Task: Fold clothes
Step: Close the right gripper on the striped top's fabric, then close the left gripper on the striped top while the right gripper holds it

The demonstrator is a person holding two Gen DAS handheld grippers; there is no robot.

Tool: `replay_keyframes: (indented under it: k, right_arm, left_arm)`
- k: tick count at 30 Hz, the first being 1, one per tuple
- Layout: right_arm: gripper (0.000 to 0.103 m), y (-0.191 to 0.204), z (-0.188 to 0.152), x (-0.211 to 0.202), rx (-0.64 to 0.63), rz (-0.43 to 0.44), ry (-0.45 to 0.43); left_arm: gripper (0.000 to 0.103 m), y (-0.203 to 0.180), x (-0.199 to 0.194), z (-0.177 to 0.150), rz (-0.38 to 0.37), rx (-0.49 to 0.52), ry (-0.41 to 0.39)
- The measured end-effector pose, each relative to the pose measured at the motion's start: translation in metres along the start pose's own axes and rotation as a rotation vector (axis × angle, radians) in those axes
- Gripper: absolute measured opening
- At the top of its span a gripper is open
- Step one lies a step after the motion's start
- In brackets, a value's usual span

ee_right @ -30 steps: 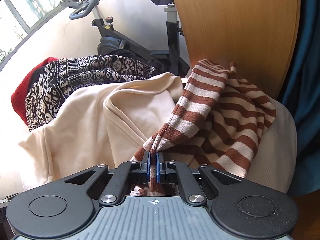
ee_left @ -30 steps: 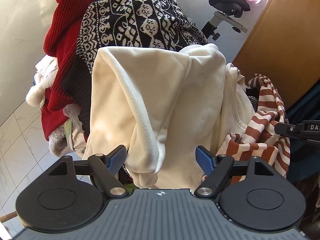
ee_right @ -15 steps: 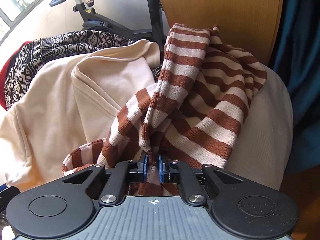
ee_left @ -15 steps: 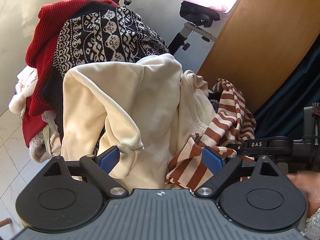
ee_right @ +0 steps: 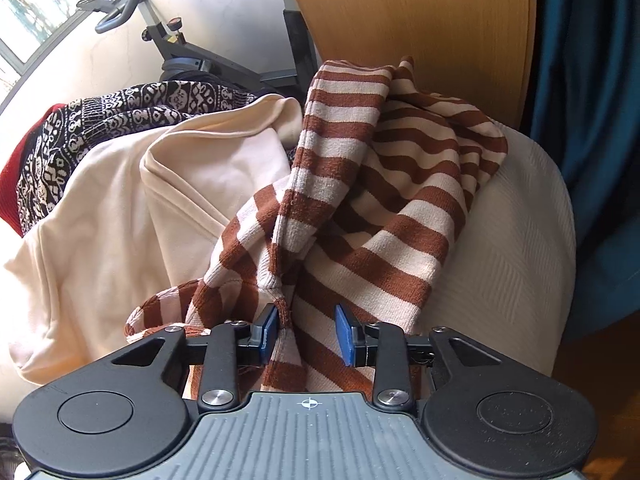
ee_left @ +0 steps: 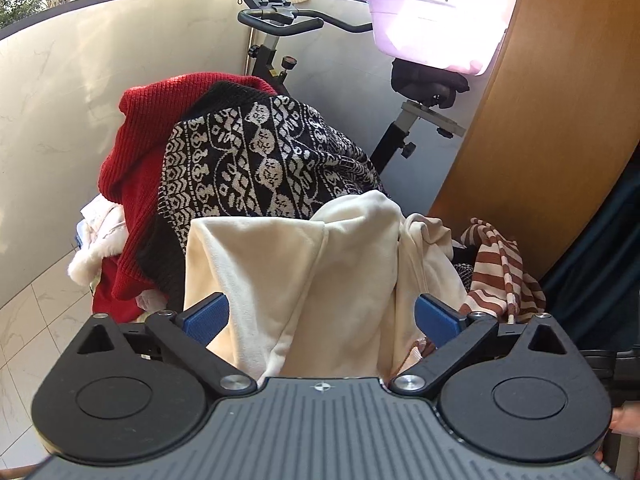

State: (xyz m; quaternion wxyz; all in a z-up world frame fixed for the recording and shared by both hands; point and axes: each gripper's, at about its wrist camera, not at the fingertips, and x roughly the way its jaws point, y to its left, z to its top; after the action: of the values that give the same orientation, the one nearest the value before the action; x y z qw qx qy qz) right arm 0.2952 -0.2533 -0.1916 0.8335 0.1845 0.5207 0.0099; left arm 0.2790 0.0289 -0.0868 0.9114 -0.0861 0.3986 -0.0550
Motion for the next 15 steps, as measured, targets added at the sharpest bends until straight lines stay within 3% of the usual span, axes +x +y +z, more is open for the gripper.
replay_keyframes:
  k: [2, 7, 10, 13, 15]
  right_arm:
    - [0.038, 0.002, -0.001, 0.003, -0.013, -0.036, -0.004]
    - [0.059, 0.007, -0.003, 0.008, -0.047, -0.112, -0.017]
    - [0.071, 0.006, -0.005, 0.011, -0.047, -0.100, -0.014]
    - [0.078, 0.004, -0.006, 0.013, -0.038, -0.079, -0.009]
    - [0.080, 0.000, -0.005, 0.013, -0.016, -0.047, -0.008]
  left_arm:
    - [0.102, -0.008, 0.009, -0.001, -0.049, 0.008, 0.020]
    - [0.102, -0.031, 0.057, -0.019, -0.087, 0.138, 0.104]
    - [0.102, -0.040, 0.091, -0.035, -0.103, 0.207, 0.209]
    - [0.101, -0.042, 0.104, -0.044, -0.060, 0.197, 0.217]
    - [0.100, -0.043, 0.105, -0.041, -0.085, 0.172, 0.215]
